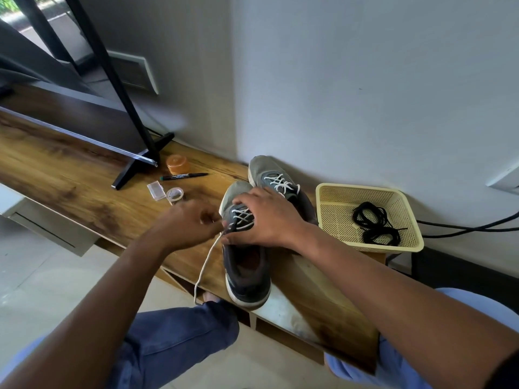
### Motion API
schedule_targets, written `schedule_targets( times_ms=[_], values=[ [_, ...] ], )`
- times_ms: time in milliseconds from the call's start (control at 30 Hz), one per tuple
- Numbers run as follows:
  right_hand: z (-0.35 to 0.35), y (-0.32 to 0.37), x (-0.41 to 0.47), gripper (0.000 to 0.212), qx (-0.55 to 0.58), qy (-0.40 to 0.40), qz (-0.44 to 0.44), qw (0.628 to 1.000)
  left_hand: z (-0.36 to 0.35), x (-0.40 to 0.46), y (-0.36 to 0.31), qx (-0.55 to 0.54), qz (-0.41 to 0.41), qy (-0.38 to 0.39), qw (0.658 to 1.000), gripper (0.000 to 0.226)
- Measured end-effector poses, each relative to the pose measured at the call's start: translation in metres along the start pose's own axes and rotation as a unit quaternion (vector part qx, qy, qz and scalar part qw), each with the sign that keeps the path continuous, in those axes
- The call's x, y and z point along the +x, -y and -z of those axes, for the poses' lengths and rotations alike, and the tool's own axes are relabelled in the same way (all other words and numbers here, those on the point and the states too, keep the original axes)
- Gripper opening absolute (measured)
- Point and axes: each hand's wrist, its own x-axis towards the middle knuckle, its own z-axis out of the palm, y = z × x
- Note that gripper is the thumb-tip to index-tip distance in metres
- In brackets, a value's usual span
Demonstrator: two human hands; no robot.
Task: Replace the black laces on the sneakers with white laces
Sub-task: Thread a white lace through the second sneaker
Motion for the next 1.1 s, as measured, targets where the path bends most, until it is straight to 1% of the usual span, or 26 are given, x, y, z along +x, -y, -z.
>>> schedule_targets(
  times_ms=[33,67,100,200,267,300,367,400,433,467,500,533,567,600,667,700,733,800,867,933,967,1000,1100],
  values=[
    [0.0,-0.001,0.0,0.1,0.002,0.002,-0.001,1.0,-0.002,0.0,-0.002,-0.006,0.006,0.04,0.999,0.027],
    [0.0,-0.002,0.001,0.103,0.0,0.004,-0.003,1.0,-0.002,0.001,-0.003,-0.022,0.013,0.055,0.998,0.03],
    [-0.001,-0.002,0.001,0.107,-0.002,0.007,-0.006,1.0,-0.001,0.001,-0.001,-0.046,0.018,0.042,0.998,0.03],
    [-0.002,-0.002,0.002,0.117,-0.006,0.017,-0.016,1.0,0.01,0.002,0.009,-0.152,0.059,-0.042,0.986,0.032],
    [-0.002,-0.002,0.001,0.117,-0.005,0.019,-0.023,1.0,0.016,0.0,0.016,-0.216,0.087,-0.065,0.97,0.032],
    [-0.002,-0.003,0.001,0.117,-0.004,0.019,-0.026,0.999,0.016,0.0,0.018,-0.221,0.096,-0.073,0.968,0.032],
    [0.0,-0.002,0.0,0.118,-0.004,0.018,-0.028,0.999,0.017,-0.001,0.021,-0.175,0.113,-0.087,0.974,0.034],
    [0.0,-0.002,0.0,0.118,-0.004,0.019,-0.028,0.999,0.017,0.0,0.023,-0.132,0.118,-0.067,0.982,0.035],
    [0.001,-0.001,0.0,0.119,-0.002,0.021,-0.026,0.999,0.017,0.0,0.024,-0.081,0.12,-0.011,0.989,0.036],
    [0.002,-0.001,0.0,0.12,0.001,0.025,-0.024,0.999,0.017,0.0,0.025,-0.028,0.118,0.07,0.99,0.032],
    [0.004,-0.001,-0.001,0.122,0.006,0.032,-0.021,0.999,0.014,-0.001,0.026,0.019,0.118,0.145,0.982,0.024],
    [0.007,-0.003,-0.001,0.123,0.012,0.041,-0.017,0.999,0.011,-0.001,0.026,0.049,0.116,0.183,0.975,0.014],
    [0.01,-0.005,-0.002,0.124,0.021,0.054,-0.013,0.998,0.009,0.0,0.026,0.054,0.108,0.184,0.975,0.005],
    [0.013,-0.007,-0.002,0.125,0.032,0.068,-0.012,0.997,0.008,0.0,0.026,0.045,0.095,0.161,0.981,0.0],
    [0.02,-0.01,-0.002,0.126,0.053,0.088,-0.016,0.995,0.004,0.001,0.021,0.013,0.061,0.09,0.994,0.004],
    [0.023,-0.011,-0.002,0.125,0.055,0.091,-0.019,0.994,0.0,0.003,0.018,-0.004,0.047,0.06,0.997,0.01],
    [0.025,-0.011,-0.002,0.122,0.051,0.09,-0.023,0.994,-0.004,0.005,0.013,-0.018,0.033,0.04,0.999,0.02],
    [0.025,-0.012,-0.004,0.11,0.035,0.097,-0.033,0.994,-0.013,0.006,0.003,-0.057,0.026,0.024,0.998,0.047],
    [0.022,-0.012,-0.005,0.092,0.025,0.114,-0.048,0.992,-0.019,0.005,-0.002,-0.104,0.04,0.034,0.993,0.069],
    [0.019,-0.008,-0.006,0.084,0.018,0.119,-0.058,0.991,-0.02,0.005,-0.004,-0.092,0.038,0.066,0.993,0.091],
    [0.016,-0.007,-0.006,0.084,0.016,0.116,-0.06,0.991,-0.02,0.006,-0.005,-0.075,0.034,0.075,0.994,0.097],
    [0.014,-0.006,-0.005,0.084,0.015,0.114,-0.061,0.992,-0.022,0.007,-0.007,-0.069,0.03,0.075,0.994,0.098],
    [0.008,-0.005,-0.006,0.086,0.041,0.111,-0.072,0.99,-0.033,0.009,-0.012,-0.061,0.03,0.035,0.997,0.088]
  ],
)
